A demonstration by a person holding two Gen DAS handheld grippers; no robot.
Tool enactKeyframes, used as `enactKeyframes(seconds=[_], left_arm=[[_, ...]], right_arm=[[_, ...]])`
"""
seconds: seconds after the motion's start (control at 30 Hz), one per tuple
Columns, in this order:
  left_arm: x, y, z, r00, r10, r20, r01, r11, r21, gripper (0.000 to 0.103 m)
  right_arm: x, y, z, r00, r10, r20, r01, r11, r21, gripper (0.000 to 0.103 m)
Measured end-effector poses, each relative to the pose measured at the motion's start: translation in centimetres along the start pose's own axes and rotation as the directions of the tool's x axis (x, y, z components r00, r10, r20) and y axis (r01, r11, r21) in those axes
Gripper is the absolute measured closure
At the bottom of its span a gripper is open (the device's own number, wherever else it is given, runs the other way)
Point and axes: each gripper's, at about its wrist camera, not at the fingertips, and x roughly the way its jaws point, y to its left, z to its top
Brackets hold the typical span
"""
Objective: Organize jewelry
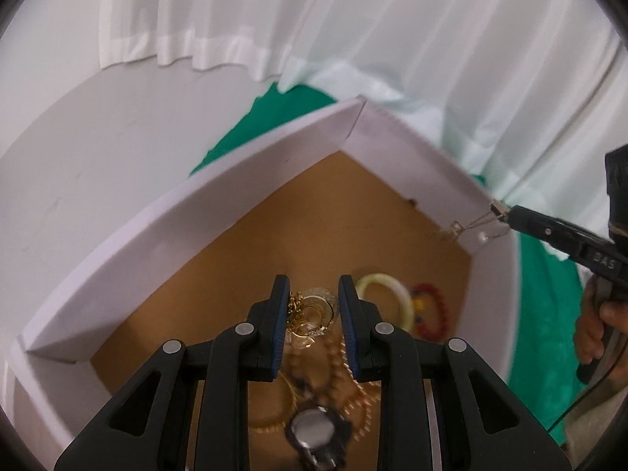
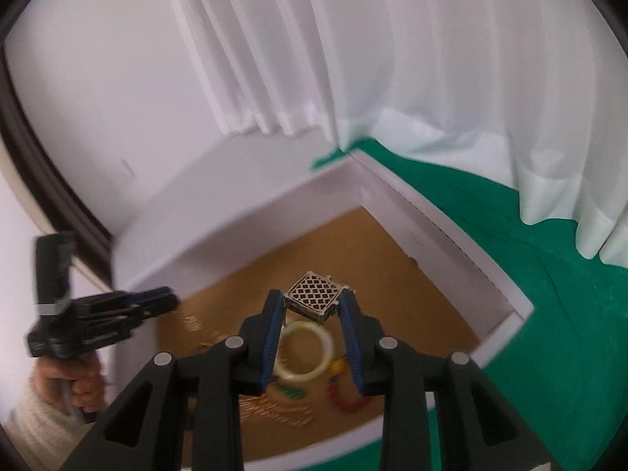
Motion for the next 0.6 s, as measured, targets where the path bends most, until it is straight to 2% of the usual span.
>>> enactKeyframes(seconds=[0.1, 0.13, 0.17, 0.2, 0.23, 0.27, 0.4, 0.43, 0.47, 0.6], left_arm=[[2.3, -0.1, -0.1, 0.999, 0.026, -0.042, -0.025, 1.0, 0.005, 0.076], [2.7, -0.2, -0.3, 0.998, 0.044, -0.054, -0.043, 0.999, 0.009, 0.07], [3.0, -0.3, -0.5, 0.996, 0.068, -0.061, -0.067, 0.998, 0.018, 0.056], [2.9, -0.5, -0.7, 0.995, 0.089, -0.053, -0.088, 0.996, 0.03, 0.048], [2.5, -0.8, -0.9, 0.994, 0.106, -0.035, -0.105, 0.994, 0.043, 0.034], [2.0, -1.0, -1.1, 0.993, 0.12, -0.014, -0.119, 0.991, 0.055, 0.027], [-1.5, -2.5, -2.1, 0.981, 0.169, 0.093, -0.178, 0.98, 0.094, 0.014], [-2.7, -3.0, -2.4, 0.975, 0.18, 0.126, -0.193, 0.977, 0.095, 0.004], [-4.1, -3.7, -2.7, 0.967, 0.194, 0.166, -0.212, 0.973, 0.095, 0.001], [-7.7, -6.1, -3.9, 0.921, 0.283, 0.268, -0.307, 0.95, 0.052, 0.001]], right_arm=[[3.2, -1.7, 0.0, 0.997, -0.062, -0.045, 0.062, 0.998, -0.001, 0.071], [4.0, -2.3, -0.1, 0.995, -0.071, -0.063, 0.072, 0.997, 0.006, 0.071], [4.4, -2.8, -0.3, 0.993, -0.085, -0.076, 0.087, 0.996, 0.014, 0.061], [4.5, -3.4, -0.5, 0.992, -0.1, -0.079, 0.103, 0.994, 0.023, 0.053], [4.4, -3.7, -0.7, 0.991, -0.114, -0.071, 0.116, 0.993, 0.032, 0.039], [4.1, -3.8, -0.9, 0.991, -0.121, -0.064, 0.124, 0.992, 0.037, 0.033], [1.5, -3.2, -1.7, 0.989, -0.147, -0.024, 0.147, 0.989, 0.015, 0.023], [0.8, -2.7, -1.9, 0.989, -0.147, -0.009, 0.147, 0.989, 0.003, 0.023], [-0.1, -2.0, -2.3, 0.988, -0.152, 0.006, 0.152, 0.988, -0.016, 0.023], [-2.2, 0.6, -3.4, 0.983, -0.183, 0.028, 0.185, 0.977, -0.105, 0.022]])
